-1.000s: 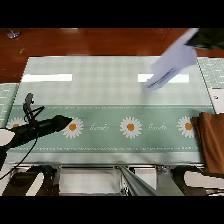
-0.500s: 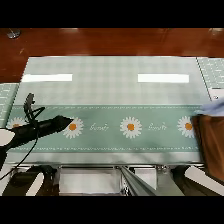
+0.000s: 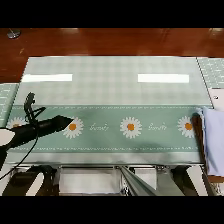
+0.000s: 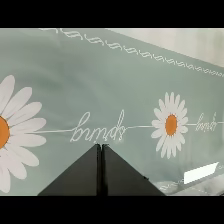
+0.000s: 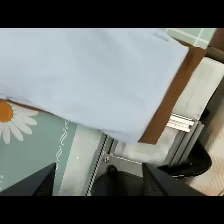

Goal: Fold the shirts.

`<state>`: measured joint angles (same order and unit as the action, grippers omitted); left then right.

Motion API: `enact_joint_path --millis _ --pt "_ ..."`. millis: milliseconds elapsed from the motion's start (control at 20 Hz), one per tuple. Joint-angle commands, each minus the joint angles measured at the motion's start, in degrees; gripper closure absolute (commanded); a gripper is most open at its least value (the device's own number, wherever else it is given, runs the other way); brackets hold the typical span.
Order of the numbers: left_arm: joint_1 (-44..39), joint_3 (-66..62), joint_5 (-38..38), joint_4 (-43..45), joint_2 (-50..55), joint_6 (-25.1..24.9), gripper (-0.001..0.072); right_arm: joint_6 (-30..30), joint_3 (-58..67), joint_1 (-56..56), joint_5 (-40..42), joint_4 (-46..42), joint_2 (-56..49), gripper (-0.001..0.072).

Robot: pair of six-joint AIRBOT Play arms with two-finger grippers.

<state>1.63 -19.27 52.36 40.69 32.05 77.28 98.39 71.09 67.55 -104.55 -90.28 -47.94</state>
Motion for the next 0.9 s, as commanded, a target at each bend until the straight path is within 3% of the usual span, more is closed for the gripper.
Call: enact_joint_path --millis 0,50,100,200,250,350,500,550,650,750,850 --pt "0.8 -1.6 -0.7 0.0 1.4 -4.9 0.0687 0.9 2.8 1.2 6.7 1.7 -0.4 0.0098" --pt "1.5 -3.5 -0.7 0.0 2.5 -5.9 0.0687 0.5 7.5 1.2 9.6 8.2 -2.7 0.0183" --pt "2.6 -6.9 -0.9 0.0 4.2 -6.8 0.0688 -0.9 12.1 1.0 12.4 16.7 -5.2 0.0353" --pt "3.9 -17.7 -1.0 0.3 9.7 -10.2 0.0689 -6.3 23.2 -4.1 23.0 35.0 -11.1 0.0625" --pt "3.5 -24.7 -0.6 2.4 13.4 -10.6 0.069 -9.2 29.3 -9.8 26.9 40.1 -14.5 0.0692" --pt "0.8 -40.7 2.4 9.2 21.9 -6.8 0.069 -10.9 37.6 -25.1 27.8 37.9 -20.5 0.0692" --pt "-6.3 -57.8 3.4 19.3 32.7 5.2 0.069 -11.1 35.8 -49.1 28.8 29.7 -26.6 0.0692" --pt "-8.2 -59.7 2.5 20.6 35.5 8.0 0.0689 -14.0 32.2 -55.8 30.8 29.4 -28.5 0.0692" --pt "-10.7 -59.8 5.7 26.2 40.7 13.3 0.0689 -15.5 23.7 -66.7 34.2 19.5 -31.9 0.0691" --pt "-11.9 -58.0 12.9 30.9 45.1 17.3 0.0688 -11.4 13.6 -73.4 36.2 8.2 -35.0 0.0693" --pt "-11.9 -55.3 14.1 30.9 46.2 17.1 0.0688 -6.6 5.8 -74.5 37.9 8.1 -37.8 0.0694"
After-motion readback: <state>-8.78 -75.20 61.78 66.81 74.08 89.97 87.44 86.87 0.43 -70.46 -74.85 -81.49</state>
